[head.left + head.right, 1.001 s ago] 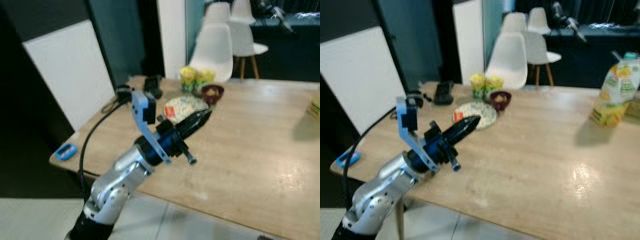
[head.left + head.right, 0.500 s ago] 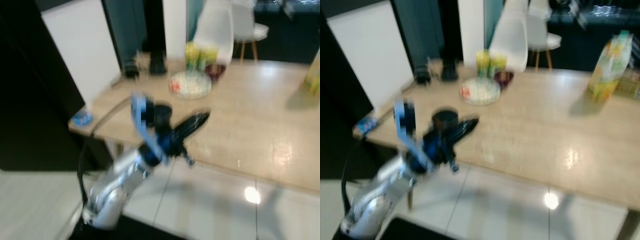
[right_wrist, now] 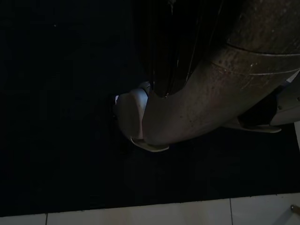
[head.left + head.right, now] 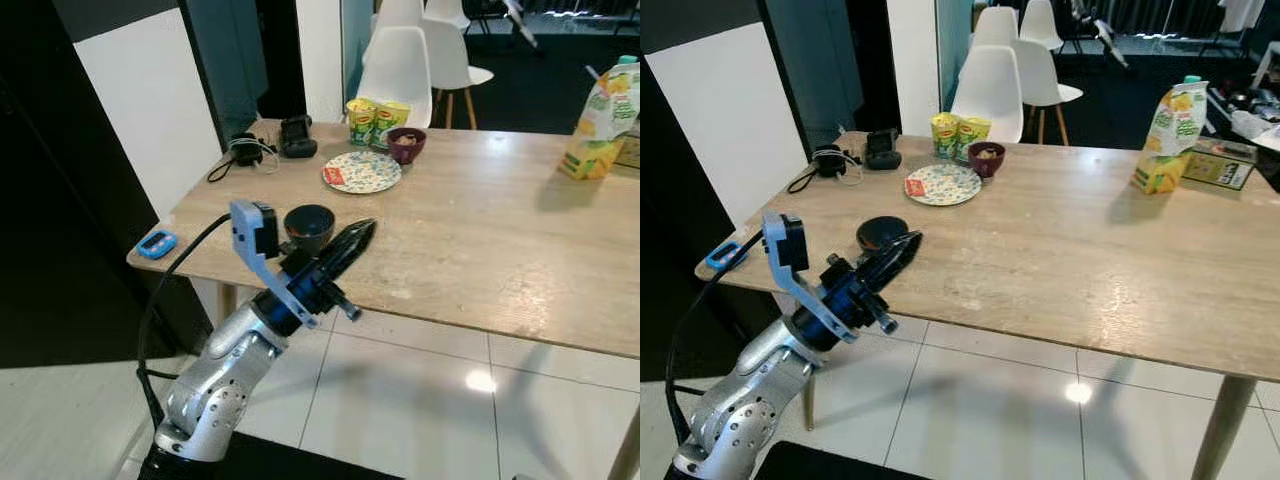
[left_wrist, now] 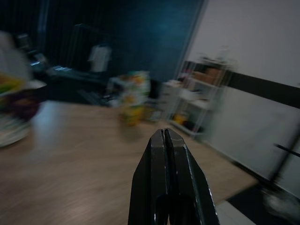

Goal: Restocking fridge

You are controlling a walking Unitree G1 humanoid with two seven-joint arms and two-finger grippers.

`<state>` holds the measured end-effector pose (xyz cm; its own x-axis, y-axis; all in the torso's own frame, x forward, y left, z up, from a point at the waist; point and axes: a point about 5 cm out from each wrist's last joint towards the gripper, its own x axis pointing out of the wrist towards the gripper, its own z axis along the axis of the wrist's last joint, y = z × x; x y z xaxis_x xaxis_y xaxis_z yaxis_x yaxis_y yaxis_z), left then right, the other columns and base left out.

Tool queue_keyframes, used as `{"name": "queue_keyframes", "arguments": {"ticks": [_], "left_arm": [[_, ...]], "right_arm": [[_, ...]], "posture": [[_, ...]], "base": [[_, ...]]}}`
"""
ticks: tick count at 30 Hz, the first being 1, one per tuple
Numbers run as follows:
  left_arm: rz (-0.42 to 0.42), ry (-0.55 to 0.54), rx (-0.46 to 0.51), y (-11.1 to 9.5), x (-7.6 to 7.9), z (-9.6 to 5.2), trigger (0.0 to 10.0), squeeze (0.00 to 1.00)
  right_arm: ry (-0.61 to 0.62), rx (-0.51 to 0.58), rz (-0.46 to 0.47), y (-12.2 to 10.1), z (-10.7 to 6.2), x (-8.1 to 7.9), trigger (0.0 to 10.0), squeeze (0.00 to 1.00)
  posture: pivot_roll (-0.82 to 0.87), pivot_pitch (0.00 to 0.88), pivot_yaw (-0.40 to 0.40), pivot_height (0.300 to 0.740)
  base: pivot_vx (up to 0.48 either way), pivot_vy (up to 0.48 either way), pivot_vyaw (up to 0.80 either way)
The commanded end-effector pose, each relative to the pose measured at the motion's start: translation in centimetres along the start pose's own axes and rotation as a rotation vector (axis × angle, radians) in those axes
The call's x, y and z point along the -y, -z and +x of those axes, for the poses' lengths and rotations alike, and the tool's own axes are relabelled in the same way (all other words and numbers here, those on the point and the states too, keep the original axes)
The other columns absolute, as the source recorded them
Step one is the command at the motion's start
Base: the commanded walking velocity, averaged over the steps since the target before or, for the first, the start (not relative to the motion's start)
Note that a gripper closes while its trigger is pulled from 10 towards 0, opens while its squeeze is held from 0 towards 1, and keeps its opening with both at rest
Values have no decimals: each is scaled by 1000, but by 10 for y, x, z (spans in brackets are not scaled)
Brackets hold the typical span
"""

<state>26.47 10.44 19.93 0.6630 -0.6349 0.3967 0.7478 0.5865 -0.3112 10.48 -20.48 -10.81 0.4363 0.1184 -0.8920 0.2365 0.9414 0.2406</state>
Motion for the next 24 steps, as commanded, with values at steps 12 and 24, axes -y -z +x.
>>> {"name": "queue_keyframes", "arguments": {"ticks": [12, 24], "left_arm": [[93, -371, 138, -13, -46, -25, 10000, 0], [285, -646, 145, -43, -69, -86, 10000, 1000]], "right_arm": [[-27, -10, 0, 3, 2, -8, 10000, 0], [-24, -15, -4, 5, 1, -5, 10000, 0]], "posture": [[73, 0, 60, 740], [88, 0, 61, 740]], "base": [[0, -112, 0], [0, 0, 0]]}}
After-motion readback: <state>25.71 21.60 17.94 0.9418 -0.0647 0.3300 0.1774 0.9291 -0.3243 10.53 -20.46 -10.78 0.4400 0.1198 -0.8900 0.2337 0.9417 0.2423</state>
